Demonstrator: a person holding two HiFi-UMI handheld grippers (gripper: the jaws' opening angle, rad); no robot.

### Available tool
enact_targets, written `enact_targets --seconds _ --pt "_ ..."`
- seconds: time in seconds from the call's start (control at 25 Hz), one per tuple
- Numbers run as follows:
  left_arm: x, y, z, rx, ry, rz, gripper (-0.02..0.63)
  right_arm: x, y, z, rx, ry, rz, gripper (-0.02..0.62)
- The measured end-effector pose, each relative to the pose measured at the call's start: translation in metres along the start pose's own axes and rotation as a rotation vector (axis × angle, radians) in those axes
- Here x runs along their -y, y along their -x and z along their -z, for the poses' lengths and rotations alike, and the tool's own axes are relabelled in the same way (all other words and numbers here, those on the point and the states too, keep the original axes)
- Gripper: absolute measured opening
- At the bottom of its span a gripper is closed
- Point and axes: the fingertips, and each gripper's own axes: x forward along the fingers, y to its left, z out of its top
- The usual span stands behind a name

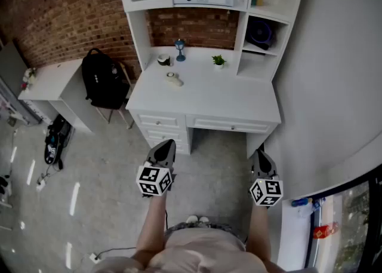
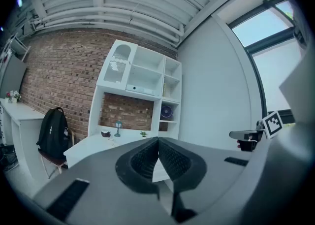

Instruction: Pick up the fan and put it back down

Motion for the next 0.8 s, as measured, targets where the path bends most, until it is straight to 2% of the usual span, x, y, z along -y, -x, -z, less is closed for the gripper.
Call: enact_targets --seconds 0.48,0.8 --pt "0.0055 0.0024 0.0043 -0.009 0.002 0.011 0.028 -0.0011 0.0098 0.0011 0.012 -0.025 0.008 0.014" --pt "0.0071 0.0017 0.0075 -0.006 0.012 0.027 0.028 -0.0076 0.0093 -0.0004 0.032 -0.057 -0.019 0.015"
